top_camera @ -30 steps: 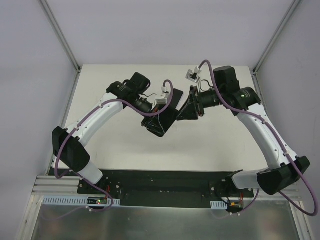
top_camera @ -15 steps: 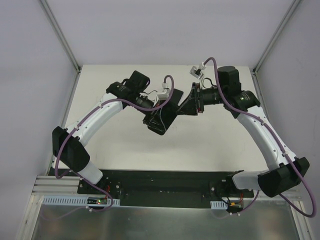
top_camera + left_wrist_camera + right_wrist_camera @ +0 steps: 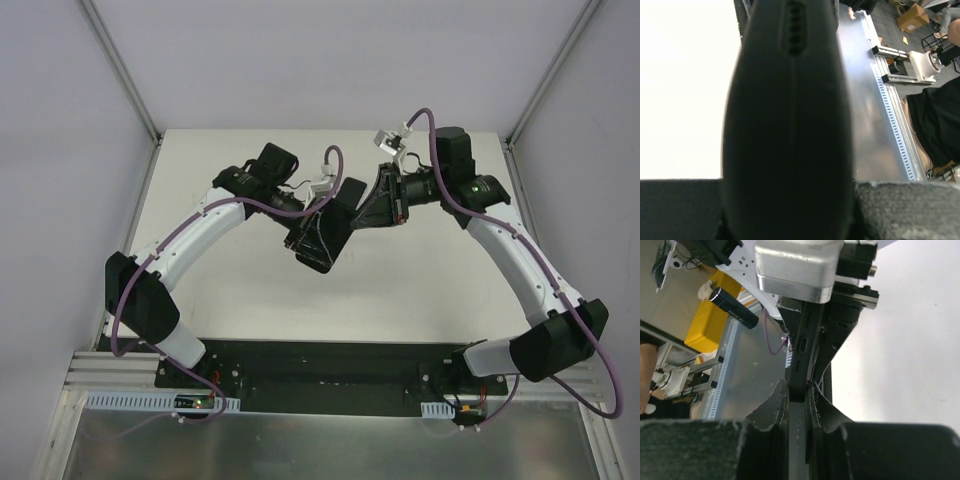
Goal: Take the phone out of the phone case
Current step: Remove the phone case from the phone.
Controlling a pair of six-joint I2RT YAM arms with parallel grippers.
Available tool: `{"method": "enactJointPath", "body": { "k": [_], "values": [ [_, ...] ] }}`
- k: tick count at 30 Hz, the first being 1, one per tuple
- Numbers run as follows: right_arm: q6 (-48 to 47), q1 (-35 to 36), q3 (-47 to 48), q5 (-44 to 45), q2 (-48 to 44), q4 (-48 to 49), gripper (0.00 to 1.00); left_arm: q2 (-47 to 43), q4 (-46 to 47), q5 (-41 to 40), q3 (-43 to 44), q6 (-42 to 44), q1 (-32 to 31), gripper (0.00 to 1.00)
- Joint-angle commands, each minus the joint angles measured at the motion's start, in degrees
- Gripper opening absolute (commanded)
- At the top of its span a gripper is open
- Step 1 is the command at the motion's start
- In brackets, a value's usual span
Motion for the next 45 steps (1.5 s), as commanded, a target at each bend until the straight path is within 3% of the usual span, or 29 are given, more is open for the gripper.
{"method": "enactJointPath", "body": {
  "k": [1, 6, 14, 23, 26, 28, 30, 34, 36, 39, 40, 44, 45],
  "values": [
    [-11.44, 3.73, 9.33, -15.24, 2.85, -14.68, 0.00, -0.42, 5.77, 10.11, 0.74, 7.14, 0.16, 0.00],
    [-17.52, 7.25, 14.70, -19.81, 4.88, -22.70, 0.00, 0.99, 5.77, 10.82, 1.80, 7.15, -0.54, 0.00],
    [-31.76, 12.35, 25.07, -19.82, 9.97, -41.95, 0.00, 2.57, 5.69, 12.67, 3.73, 5.57, -2.38, 0.00],
    [-36.25, 15.52, 30.79, -19.73, 13.23, -47.59, 0.00, 4.95, 5.51, 16.27, 5.67, 4.60, -3.53, 0.00],
    [-35.11, 15.61, 31.76, -15.89, 13.50, -46.98, 0.01, 4.25, 5.60, 14.79, 6.28, 4.16, -3.44, 0.00],
    [-31.19, 15.61, 31.76, -9.49, 13.23, -43.58, 0.21, 3.46, 5.51, 11.02, 6.55, 2.93, -3.18, 0.00],
    [-19.34, 15.52, 28.00, -1.75, 11.48, -31.48, 0.41, 2.58, 5.51, 7.76, 6.46, 1.70, -2.30, 0.00],
    [-10.35, 15.43, 22.37, 7.06, 10.07, -22.83, 0.45, 1.52, 5.60, 1.34, 7.07, -0.06, -1.77, 0.00],
    [-7.00, 15.43, 21.22, 10.05, 10.16, -19.75, 0.40, 1.43, 5.60, 0.02, 7.34, -0.85, -1.86, 0.00],
    [-5.23, 15.17, 20.51, 14.27, 10.60, -17.27, 0.06, 0.82, 5.77, -3.23, 6.46, -1.12, -2.03, 0.00],
    [-5.05, 14.91, 20.34, 15.15, 10.60, -16.92, 0.00, 0.38, 6.12, -4.37, 5.76, -1.38, -2.03, 0.00],
    [-5.23, 12.63, 18.93, 16.92, 9.37, -16.48, 0.00, -1.99, 7.44, -6.75, 2.51, -2.08, -0.72, 0.02],
    [-5.40, 11.66, 18.41, 17.27, 8.93, -16.39, 0.00, -2.52, 7.79, -7.10, 1.81, -2.43, -0.11, 0.13]
  ]
}}
